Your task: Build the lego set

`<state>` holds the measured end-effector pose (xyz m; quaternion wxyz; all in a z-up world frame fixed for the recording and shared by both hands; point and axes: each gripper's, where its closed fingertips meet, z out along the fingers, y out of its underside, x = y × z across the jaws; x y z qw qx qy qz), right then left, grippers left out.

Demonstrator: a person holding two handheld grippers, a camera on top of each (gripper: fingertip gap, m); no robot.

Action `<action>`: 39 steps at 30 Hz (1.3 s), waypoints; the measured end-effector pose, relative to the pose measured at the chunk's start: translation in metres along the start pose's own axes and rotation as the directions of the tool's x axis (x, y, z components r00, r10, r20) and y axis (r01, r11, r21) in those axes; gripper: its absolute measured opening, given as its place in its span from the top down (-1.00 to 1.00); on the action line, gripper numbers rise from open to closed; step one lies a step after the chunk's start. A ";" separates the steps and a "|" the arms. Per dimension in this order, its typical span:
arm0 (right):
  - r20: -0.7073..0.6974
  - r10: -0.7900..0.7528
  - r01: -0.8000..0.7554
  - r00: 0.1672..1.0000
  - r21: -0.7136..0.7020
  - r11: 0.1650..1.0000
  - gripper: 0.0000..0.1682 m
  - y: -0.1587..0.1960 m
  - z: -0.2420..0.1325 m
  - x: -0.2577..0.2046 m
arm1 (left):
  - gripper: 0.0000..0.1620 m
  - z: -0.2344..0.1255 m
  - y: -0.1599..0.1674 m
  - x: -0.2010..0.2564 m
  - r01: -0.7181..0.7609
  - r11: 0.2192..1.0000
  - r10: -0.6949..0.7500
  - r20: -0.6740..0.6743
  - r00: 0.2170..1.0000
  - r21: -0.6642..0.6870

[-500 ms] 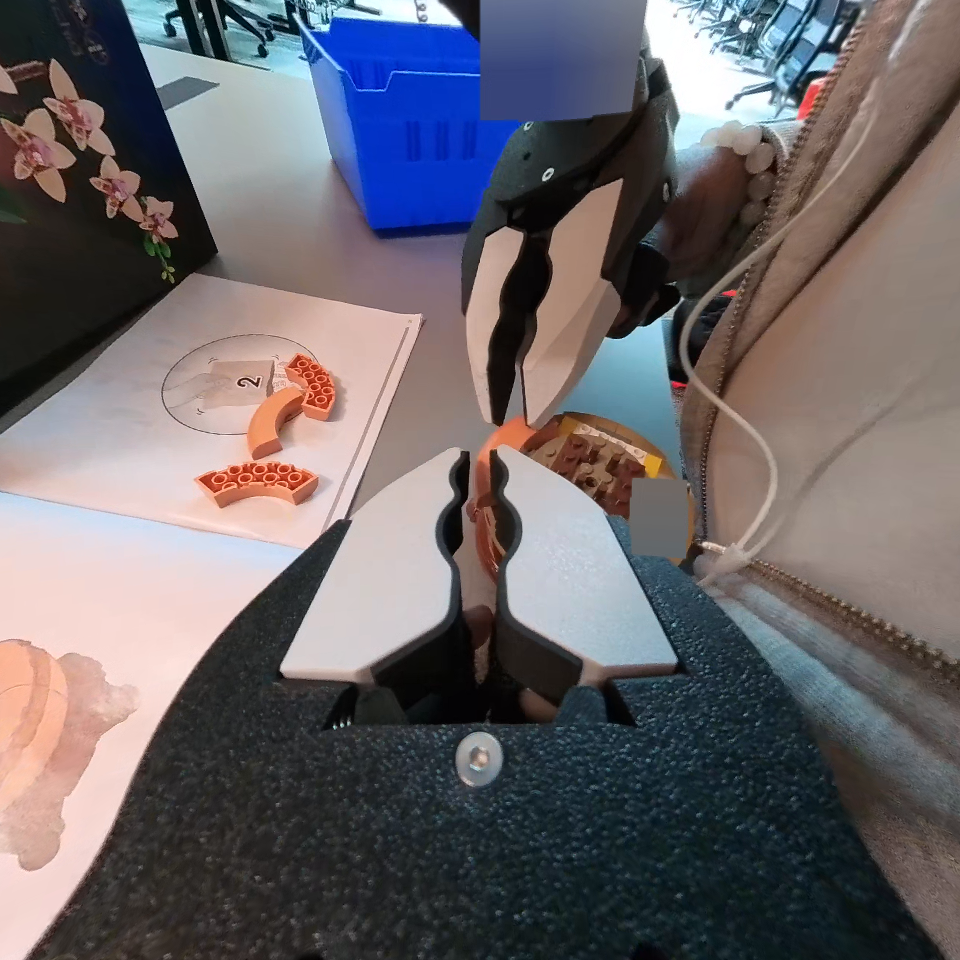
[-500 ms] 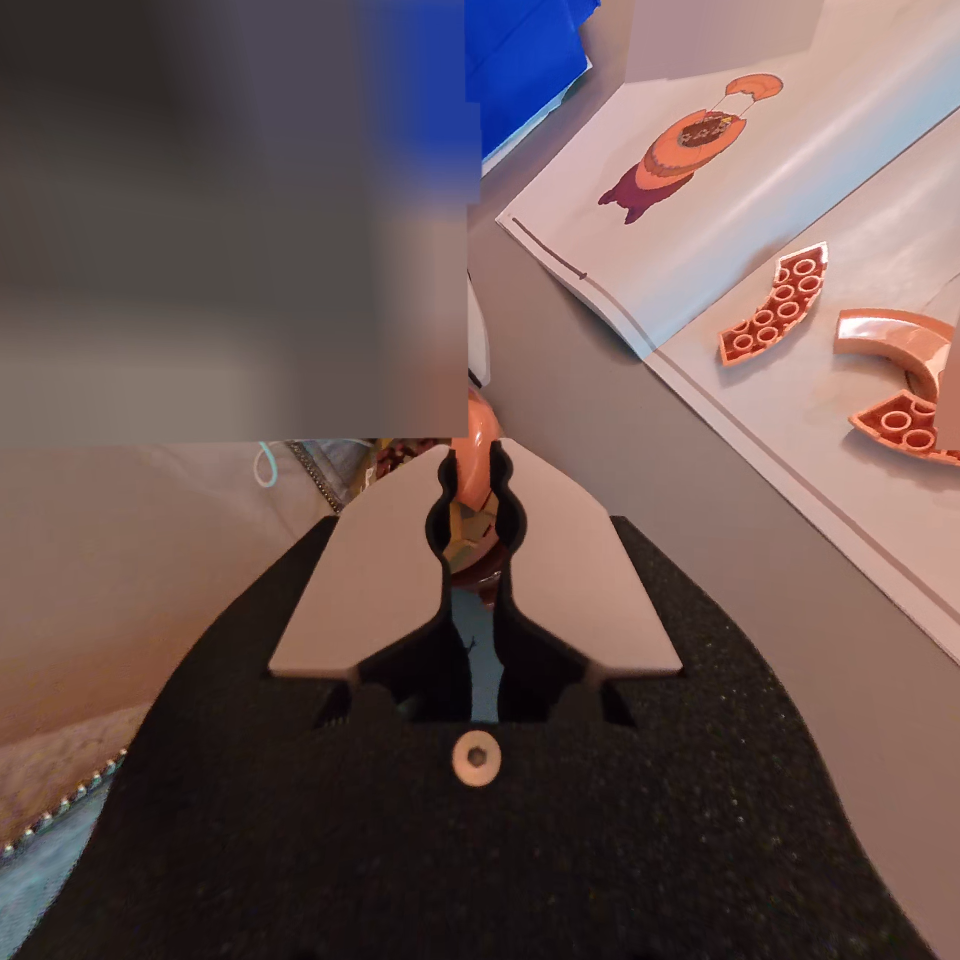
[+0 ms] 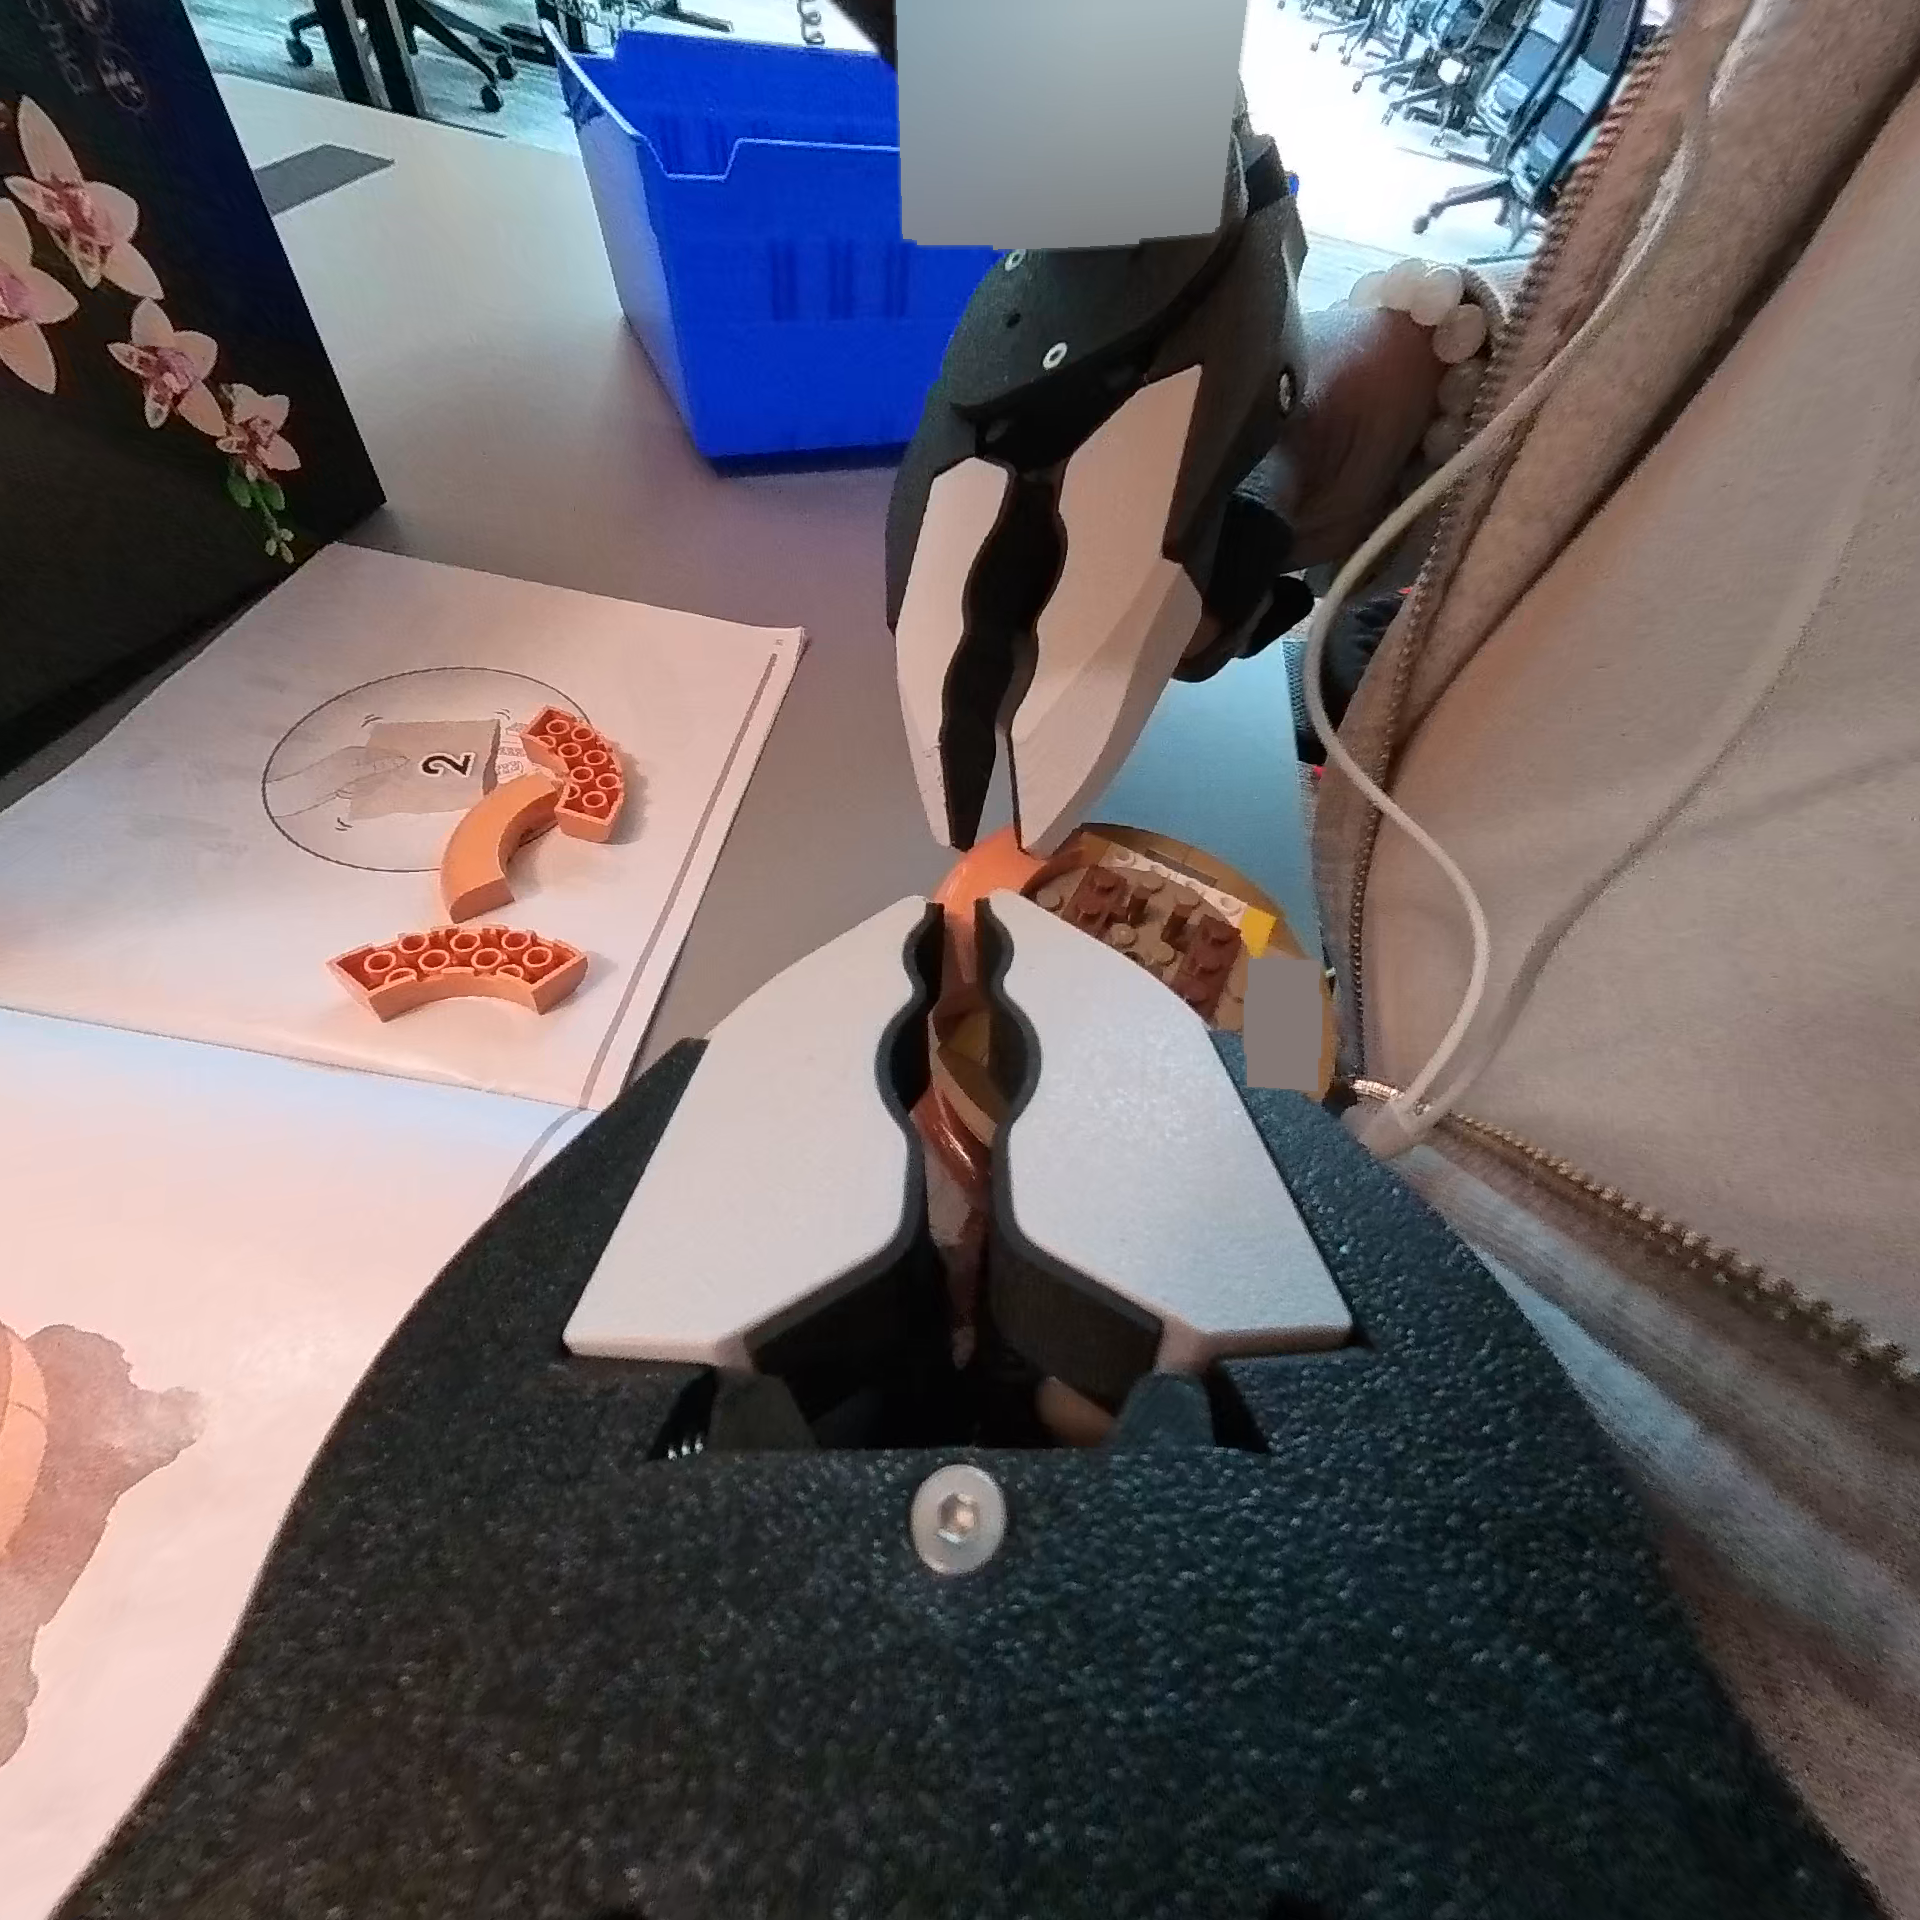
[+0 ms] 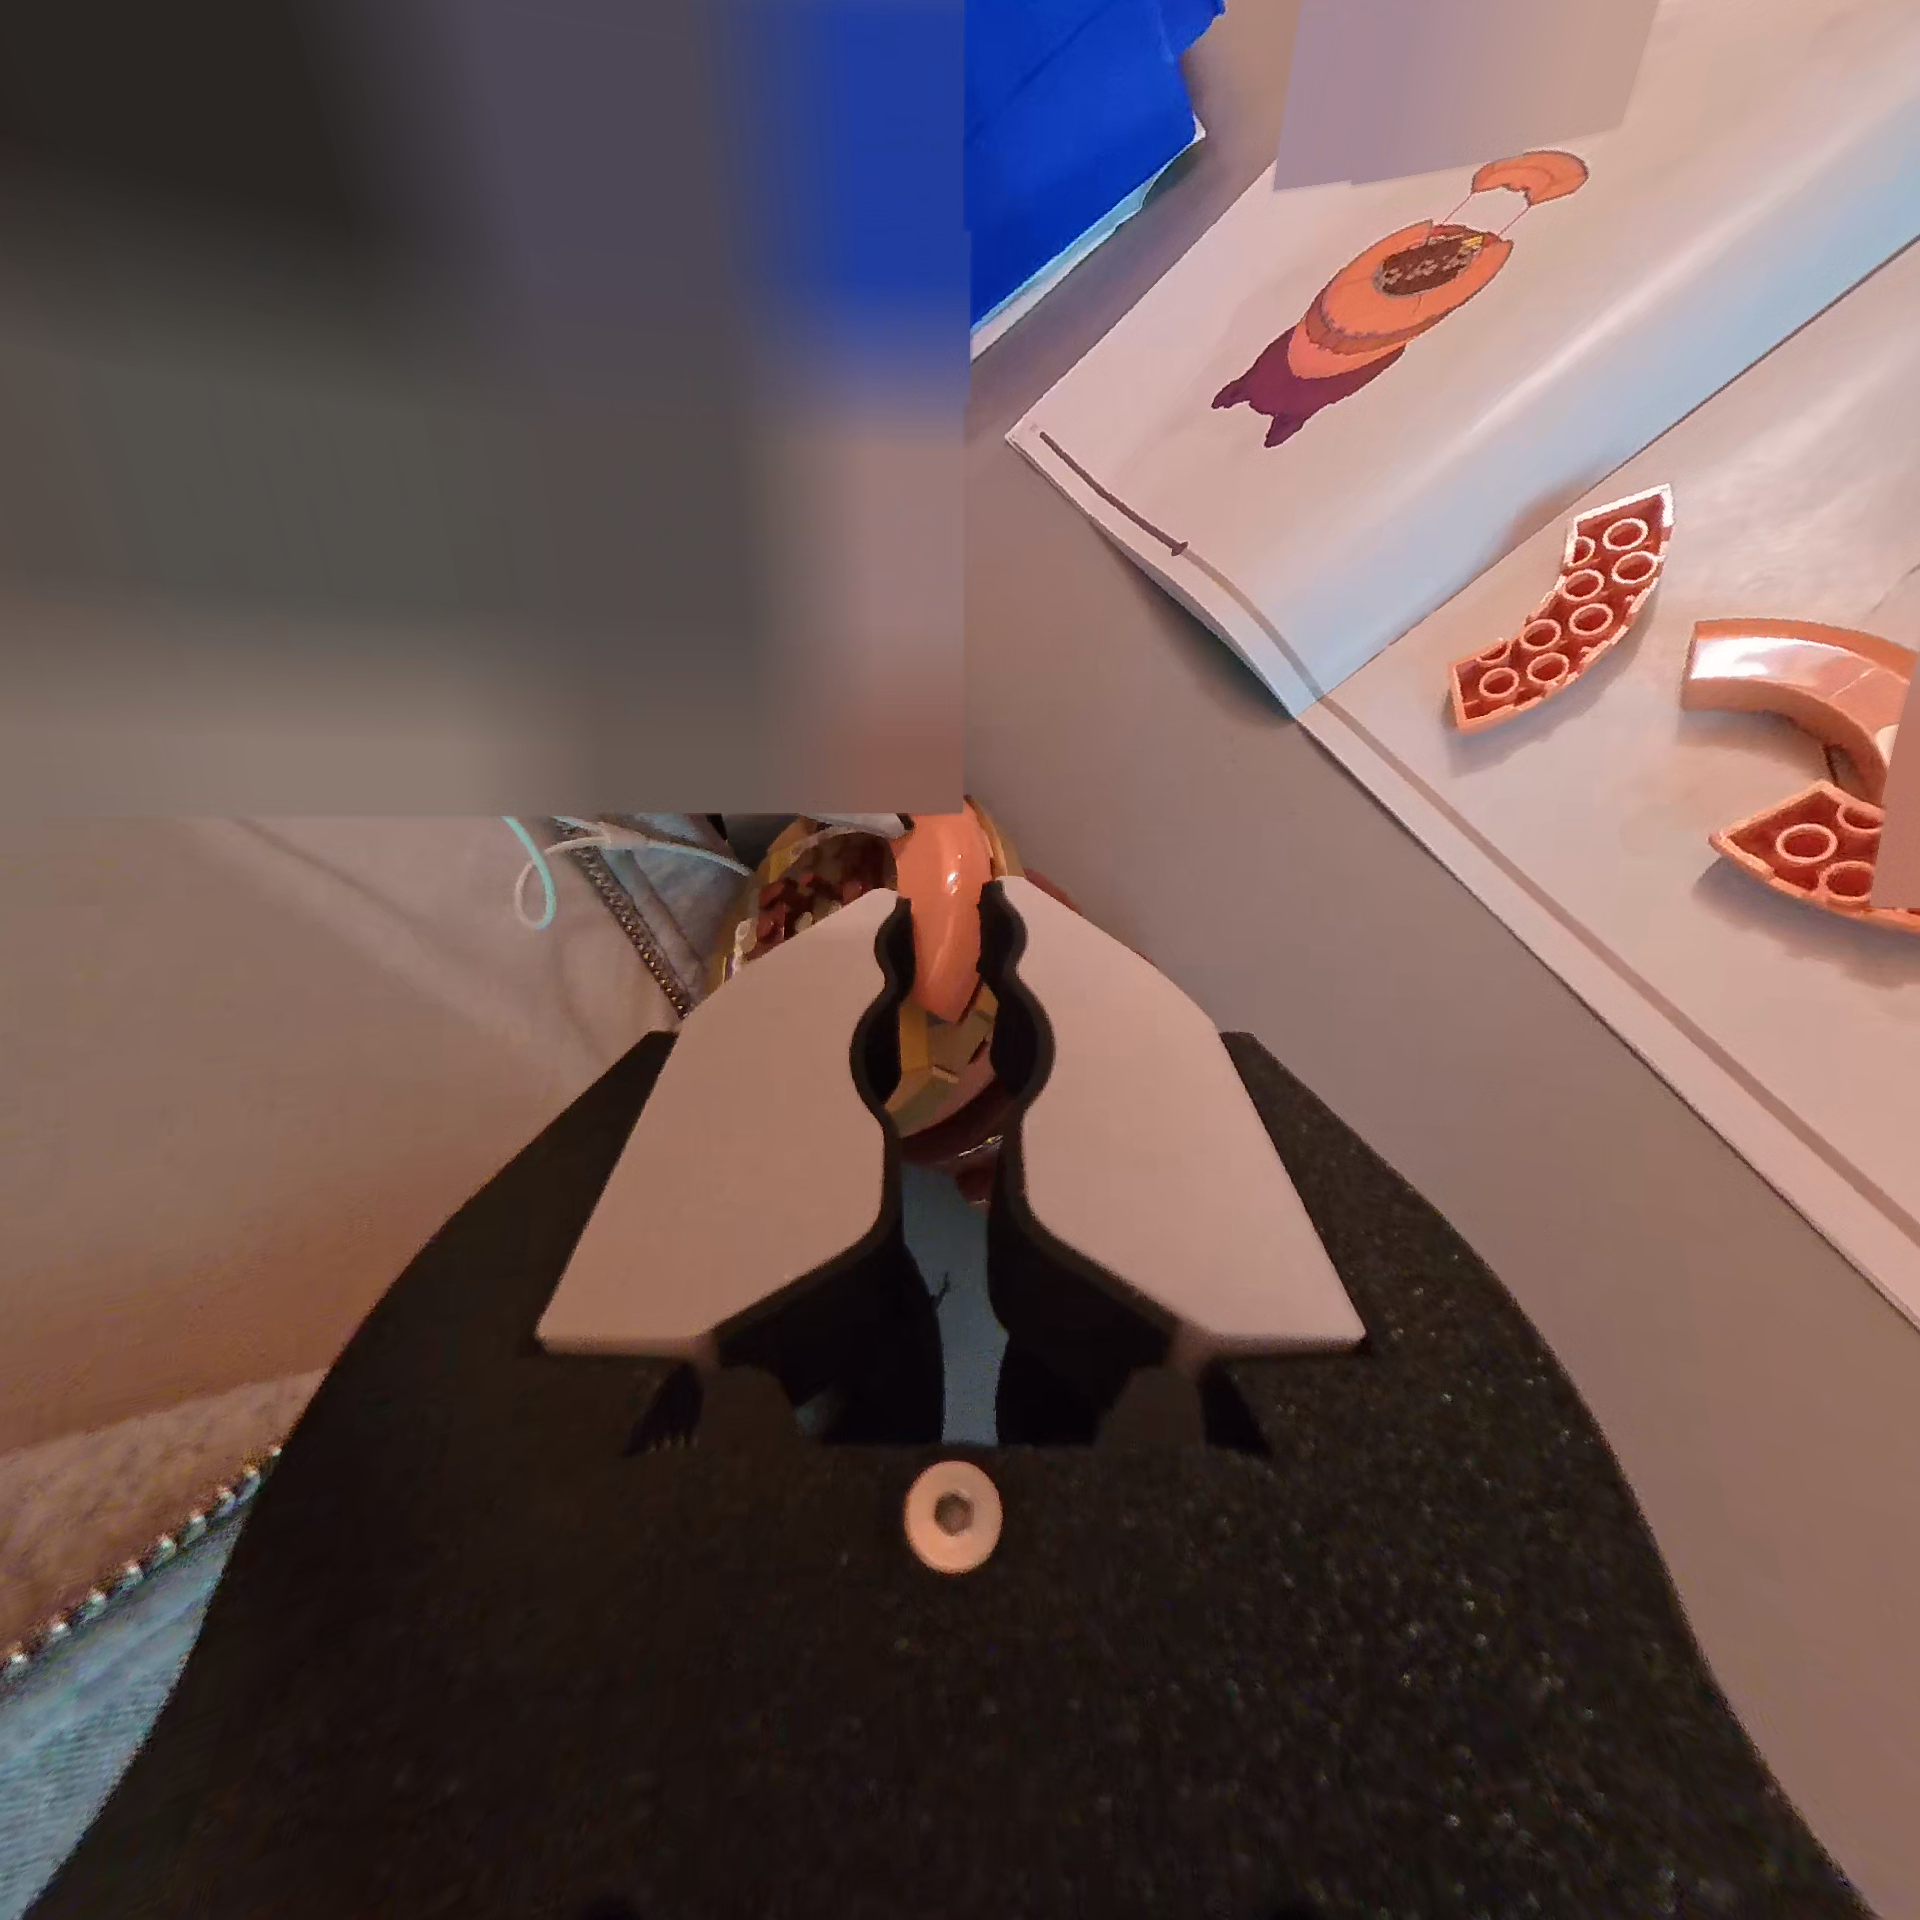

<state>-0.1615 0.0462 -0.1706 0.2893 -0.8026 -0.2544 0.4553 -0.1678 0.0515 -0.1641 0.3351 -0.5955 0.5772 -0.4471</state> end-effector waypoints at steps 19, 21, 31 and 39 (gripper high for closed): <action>0.241 0.447 -0.461 0.861 0.001 0.887 0.51 0.015 0.003 0.003 | 0.99 -0.003 0.015 -0.017 -0.159 0.984 0.168 0.121 0.978 -0.086; 0.242 0.429 -0.442 0.870 0.001 0.897 0.53 0.015 0.003 0.001 | 0.95 -0.007 0.016 -0.027 -0.168 0.981 0.183 0.185 0.966 -0.097; 0.222 0.331 -0.347 0.917 0.035 0.937 0.67 0.009 -0.001 -0.002 | 0.80 -0.017 -0.006 -0.020 0.142 0.978 -0.147 0.022 0.989 0.150; 0.147 0.250 -0.259 0.957 0.041 0.965 0.76 0.012 0.000 0.000 | 0.77 -0.016 0.004 -0.012 0.053 0.994 -0.063 0.112 0.992 0.097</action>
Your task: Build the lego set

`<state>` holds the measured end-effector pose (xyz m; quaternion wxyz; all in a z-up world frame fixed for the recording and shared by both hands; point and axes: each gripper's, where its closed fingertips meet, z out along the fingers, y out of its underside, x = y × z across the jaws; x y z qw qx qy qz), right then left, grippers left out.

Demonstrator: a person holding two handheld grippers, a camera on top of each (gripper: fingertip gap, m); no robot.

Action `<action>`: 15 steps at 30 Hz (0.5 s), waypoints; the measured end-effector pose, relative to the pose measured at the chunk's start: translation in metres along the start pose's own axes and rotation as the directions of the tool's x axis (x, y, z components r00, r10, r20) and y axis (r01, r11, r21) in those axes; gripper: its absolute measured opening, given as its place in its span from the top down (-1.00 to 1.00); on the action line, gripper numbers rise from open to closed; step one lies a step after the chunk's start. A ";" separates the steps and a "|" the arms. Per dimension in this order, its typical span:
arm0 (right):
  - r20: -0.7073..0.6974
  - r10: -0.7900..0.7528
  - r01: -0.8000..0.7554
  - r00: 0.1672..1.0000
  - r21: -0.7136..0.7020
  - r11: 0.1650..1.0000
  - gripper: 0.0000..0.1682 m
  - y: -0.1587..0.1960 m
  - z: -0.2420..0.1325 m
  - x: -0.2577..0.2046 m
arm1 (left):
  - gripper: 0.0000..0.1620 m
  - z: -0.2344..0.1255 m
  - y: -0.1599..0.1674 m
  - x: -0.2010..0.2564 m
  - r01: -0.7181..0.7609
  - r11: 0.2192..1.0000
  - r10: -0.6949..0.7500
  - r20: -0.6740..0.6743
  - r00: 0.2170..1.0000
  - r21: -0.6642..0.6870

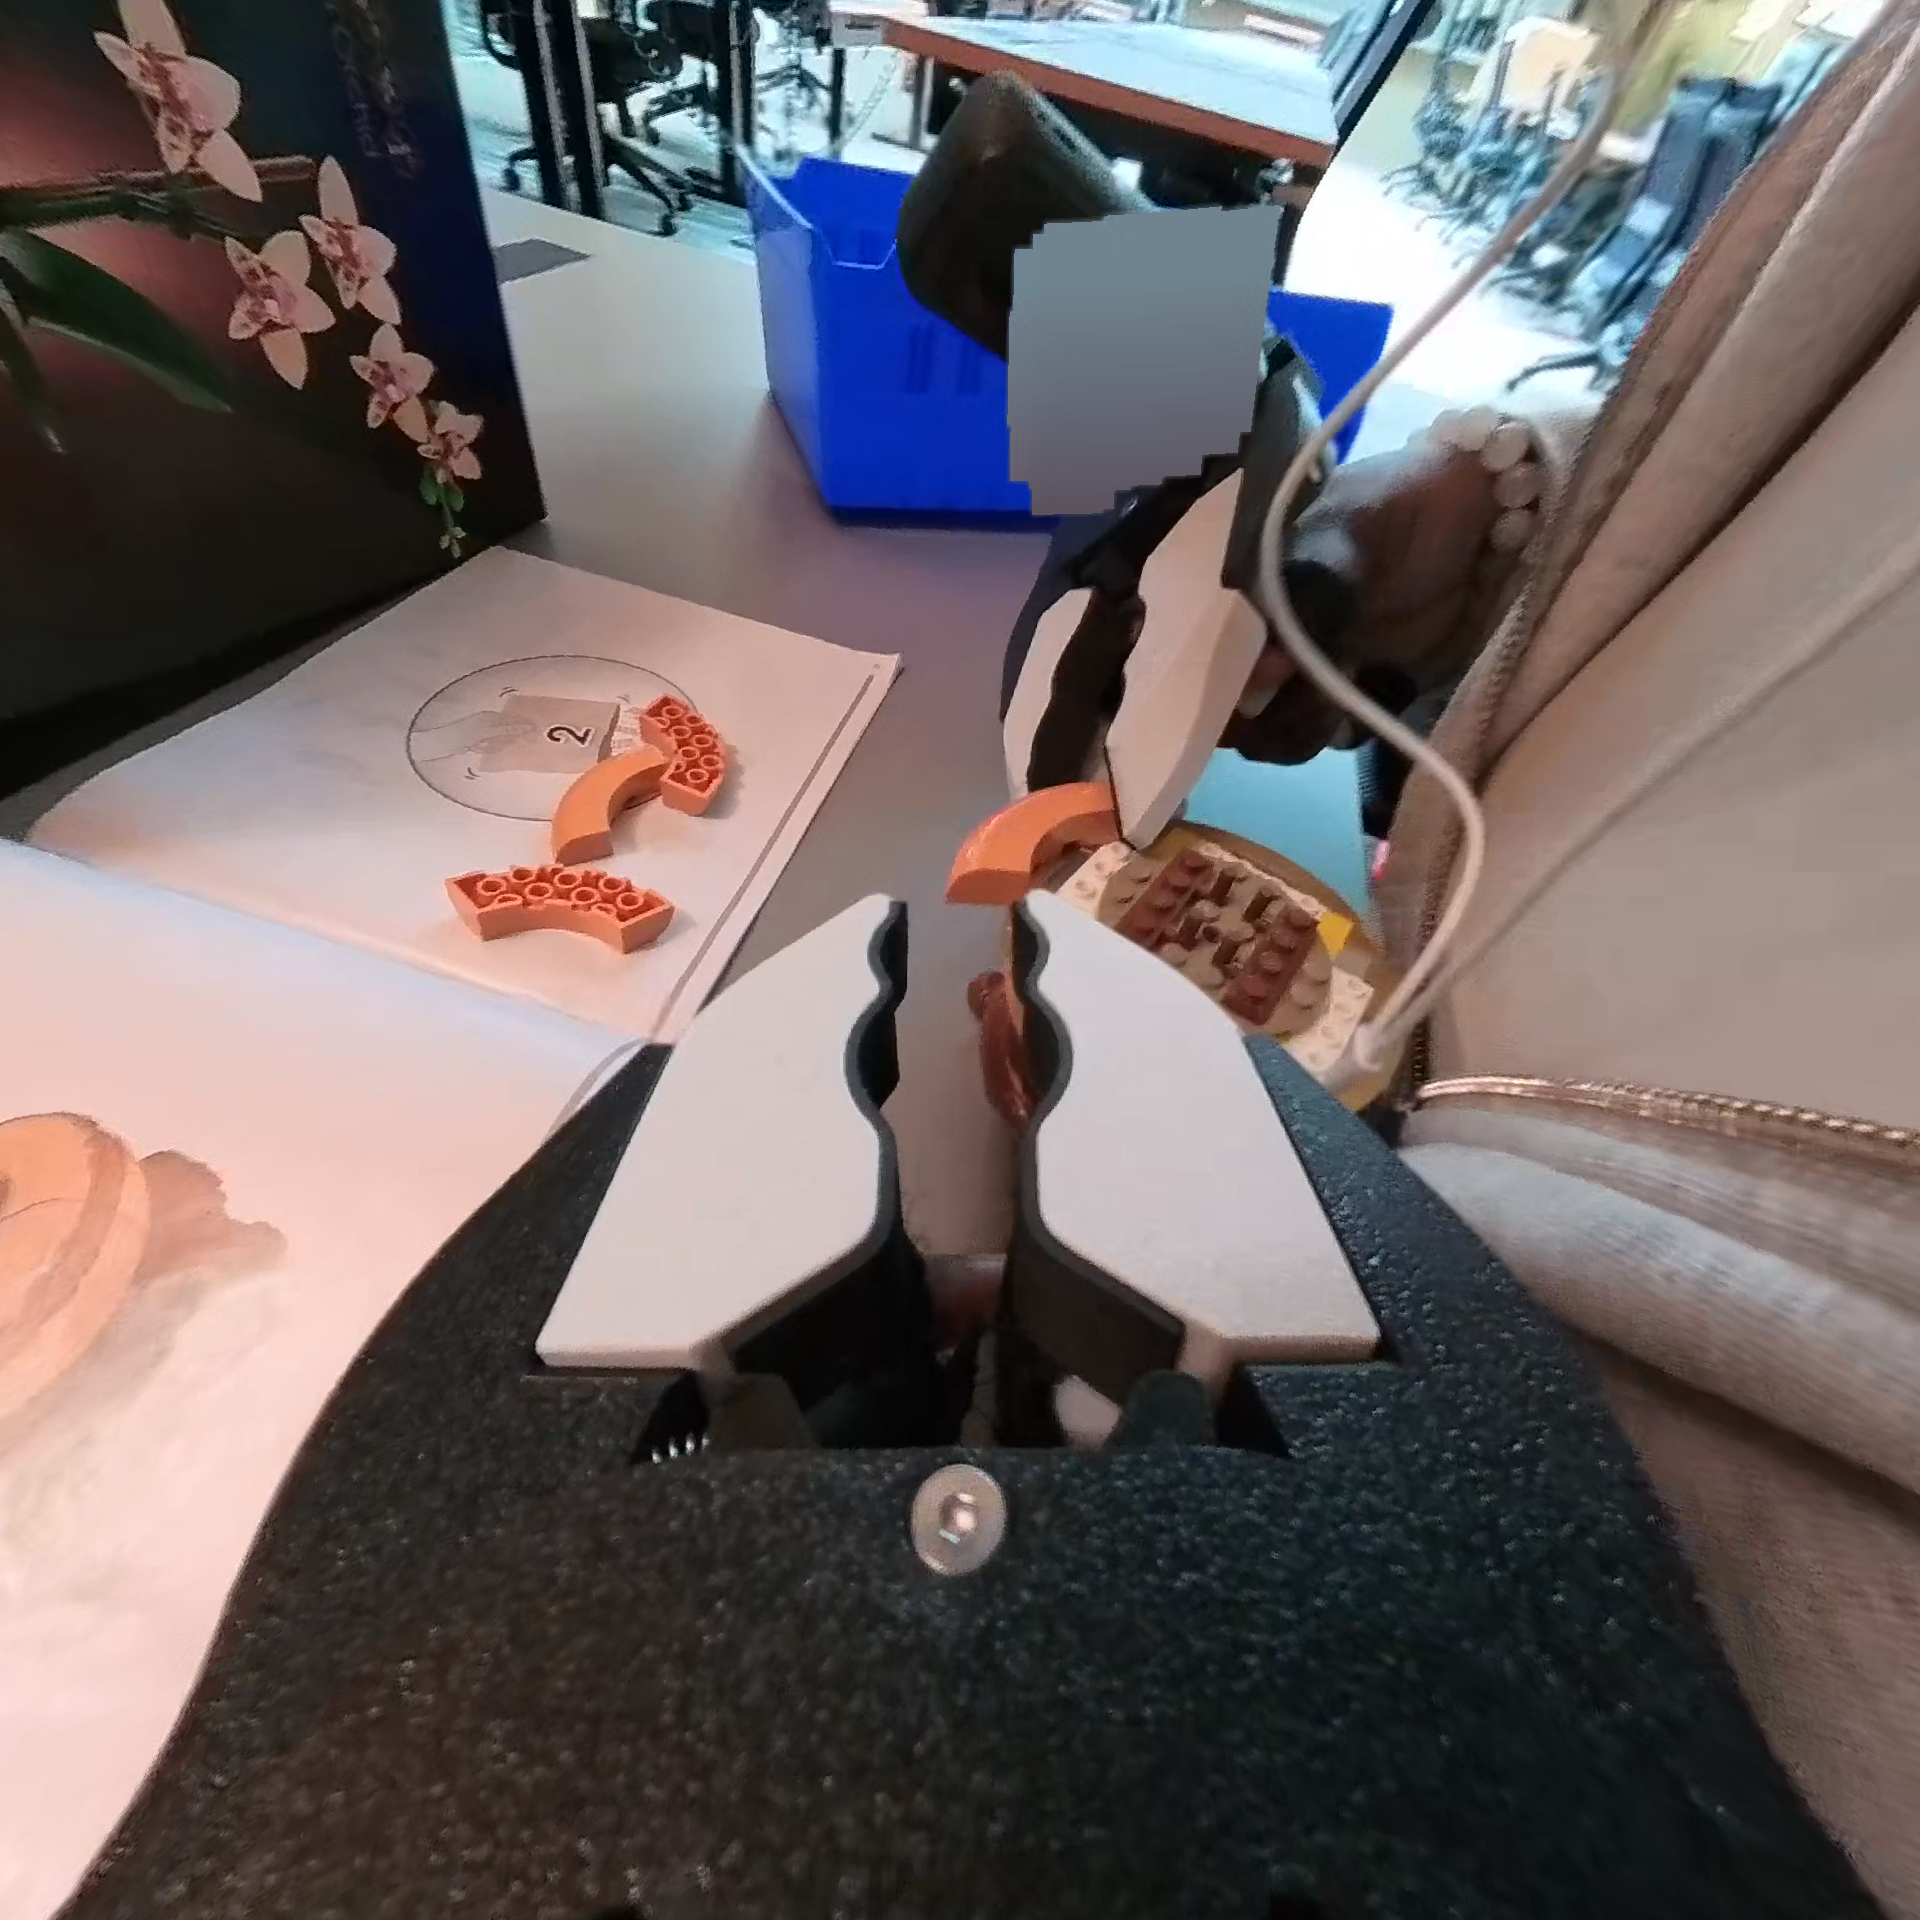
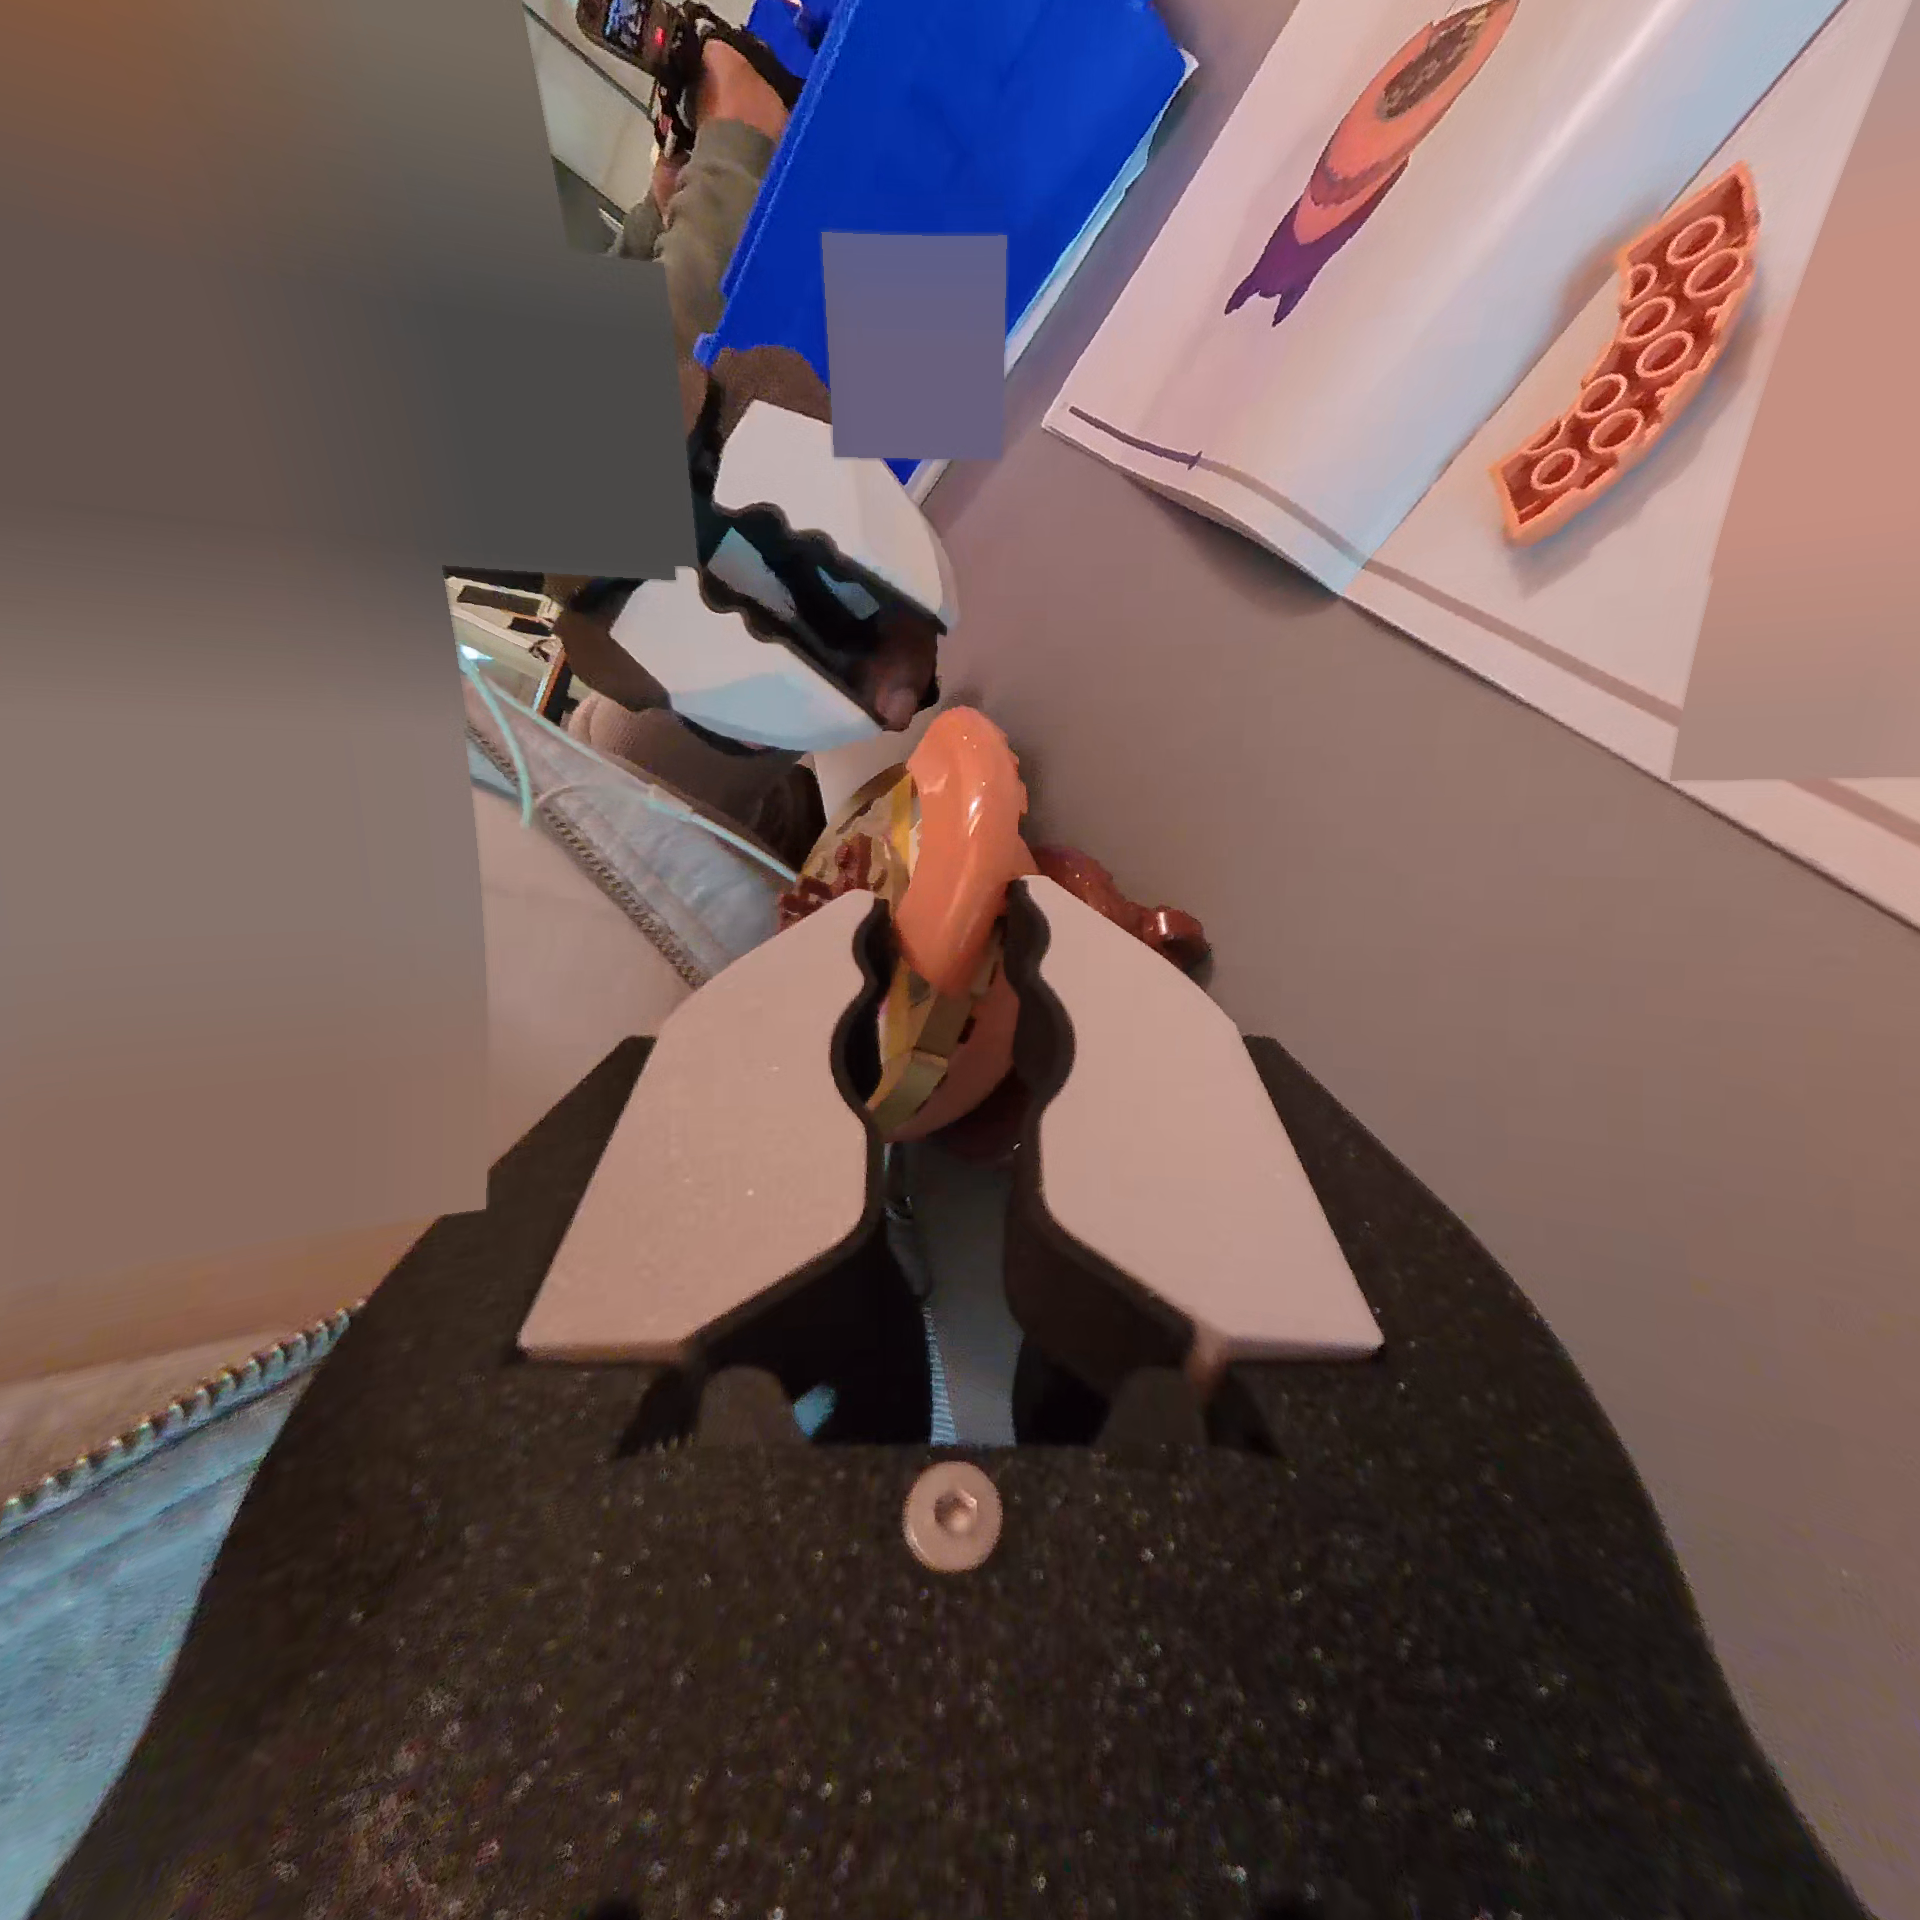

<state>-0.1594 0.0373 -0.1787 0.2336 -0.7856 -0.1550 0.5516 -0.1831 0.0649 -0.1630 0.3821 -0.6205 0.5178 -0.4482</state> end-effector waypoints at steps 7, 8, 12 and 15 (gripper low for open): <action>0.074 0.042 -0.055 0.996 0.176 0.983 0.76 -0.024 -0.010 -0.005 | 0.72 -0.016 -0.009 -0.012 0.102 0.984 -0.116 0.090 0.989 0.146; 0.072 0.051 -0.065 0.996 0.203 0.977 0.76 -0.027 -0.014 -0.003 | 0.71 -0.019 -0.010 -0.013 0.124 0.978 -0.141 0.089 0.986 0.171; 0.034 0.063 -0.070 0.997 0.263 0.962 0.76 -0.030 -0.028 0.005 | 0.69 -0.026 -0.012 -0.010 0.158 0.967 -0.178 0.085 0.980 0.202; 0.123 0.127 -0.161 0.984 0.325 0.932 0.76 -0.033 -0.036 -0.002 | 0.58 -0.024 -0.007 -0.001 0.188 0.966 -0.201 0.059 0.978 0.175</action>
